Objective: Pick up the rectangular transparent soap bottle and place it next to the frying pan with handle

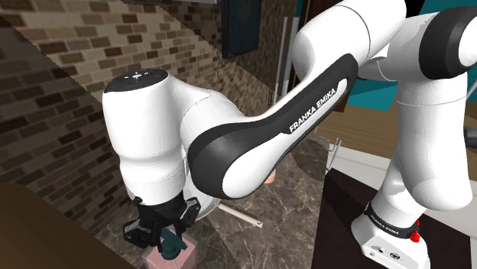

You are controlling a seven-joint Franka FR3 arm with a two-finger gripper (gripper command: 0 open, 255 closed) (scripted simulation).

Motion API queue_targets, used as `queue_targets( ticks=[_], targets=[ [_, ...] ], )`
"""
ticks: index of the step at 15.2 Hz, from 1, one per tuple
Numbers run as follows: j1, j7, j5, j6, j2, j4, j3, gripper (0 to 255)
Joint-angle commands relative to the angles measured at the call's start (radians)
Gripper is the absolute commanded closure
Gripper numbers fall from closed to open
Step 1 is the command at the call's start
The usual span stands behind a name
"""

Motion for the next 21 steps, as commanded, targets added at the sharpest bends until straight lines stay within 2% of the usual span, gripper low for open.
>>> queue_targets(
  ticks=[1,7,8,13,17,21],
  targets=[
    [-0.001,0.002,-0.002,0.010,0.001,-0.009,-0.001,255],
    [-0.001,0.002,-0.002,0.010,0.001,-0.009,-0.001,255],
    [-0.001,0.002,-0.002,0.010,0.001,-0.009,-0.001,0],
    [-0.001,0.002,-0.002,0.010,0.001,-0.009,-0.001,0],
    [-0.019,-0.029,0.046,-0.092,-0.052,0.057,0.025,0],
    [-0.018,-0.029,0.047,-0.092,-0.052,0.056,0.025,0]
  ],
)
